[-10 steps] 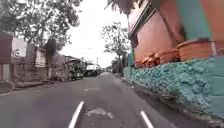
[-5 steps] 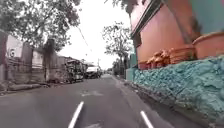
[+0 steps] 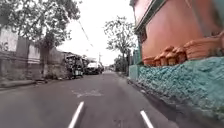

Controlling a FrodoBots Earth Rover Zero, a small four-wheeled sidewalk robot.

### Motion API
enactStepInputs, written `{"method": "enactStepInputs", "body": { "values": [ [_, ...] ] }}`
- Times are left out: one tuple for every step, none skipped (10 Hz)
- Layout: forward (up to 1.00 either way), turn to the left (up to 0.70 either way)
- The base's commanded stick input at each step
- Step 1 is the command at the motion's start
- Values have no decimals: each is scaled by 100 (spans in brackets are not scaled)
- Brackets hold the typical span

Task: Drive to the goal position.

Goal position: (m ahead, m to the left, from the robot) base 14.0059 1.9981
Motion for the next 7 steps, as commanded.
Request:
{"method": "enactStepInputs", "body": {
  "values": [
    [100, 0],
    [100, -29],
    [100, -40],
    [100, -40],
    [100, -20],
    [100, 0],
    [100, 0]
  ]
}}
